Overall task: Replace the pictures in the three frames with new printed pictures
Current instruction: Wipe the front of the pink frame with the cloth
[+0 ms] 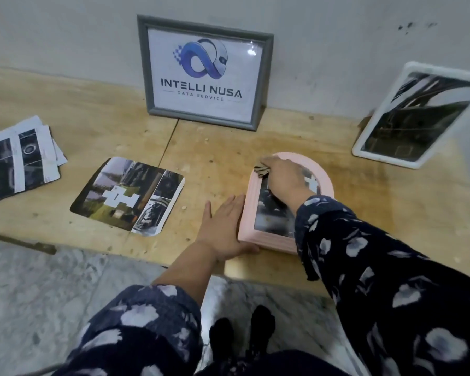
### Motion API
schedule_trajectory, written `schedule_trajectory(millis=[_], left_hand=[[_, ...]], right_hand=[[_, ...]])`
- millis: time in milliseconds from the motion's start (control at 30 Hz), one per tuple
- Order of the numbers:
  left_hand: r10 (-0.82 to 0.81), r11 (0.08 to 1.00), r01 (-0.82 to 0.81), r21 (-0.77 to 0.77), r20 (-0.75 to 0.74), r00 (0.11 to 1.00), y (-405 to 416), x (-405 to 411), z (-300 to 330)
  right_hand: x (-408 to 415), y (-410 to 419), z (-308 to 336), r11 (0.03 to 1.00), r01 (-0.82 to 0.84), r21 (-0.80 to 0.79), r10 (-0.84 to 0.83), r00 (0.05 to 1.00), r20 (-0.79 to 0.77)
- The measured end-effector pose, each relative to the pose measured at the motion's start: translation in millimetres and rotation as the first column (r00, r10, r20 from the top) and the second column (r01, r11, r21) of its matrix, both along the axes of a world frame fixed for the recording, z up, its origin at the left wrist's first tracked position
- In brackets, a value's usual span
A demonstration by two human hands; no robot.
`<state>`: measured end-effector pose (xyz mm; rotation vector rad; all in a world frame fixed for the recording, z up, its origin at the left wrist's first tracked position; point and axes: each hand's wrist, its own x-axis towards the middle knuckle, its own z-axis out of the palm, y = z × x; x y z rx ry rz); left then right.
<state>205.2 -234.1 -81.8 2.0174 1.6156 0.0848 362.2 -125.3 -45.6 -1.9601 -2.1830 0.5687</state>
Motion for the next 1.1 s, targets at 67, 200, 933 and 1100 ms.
schedule_trajectory(millis=[67,200,933,1100], left_hand=[[0.04,0.999,-0.039,-0.02,0.019,0.999,-1.1,1.5,1.6],[0.103,0.994,-0.101,-0.033,0.08,0.991,-2.9,4.6,4.8],[0.041,0.965,0.001,0.262,-0.153,0.987,-13.5,15.2,-21.0],[0.058,0.957,-0.021,0.288,-0.121,0.991,-13.9,14.0,-23.0]], right_hand=[[-9.8,-20.7,-7.5,0.997,-0.071,0.012,0.071,0.997,0.005],[-15.6,-63.5,-15.6,0.989,-0.145,0.033,0.144,0.989,0.021],[31.5,25.4,-3.1,0.892,-0.208,0.401,0.182,0.978,0.101],[48.5,25.8,-18.1,0.939,-0.331,0.092,0.28,0.893,0.352]])
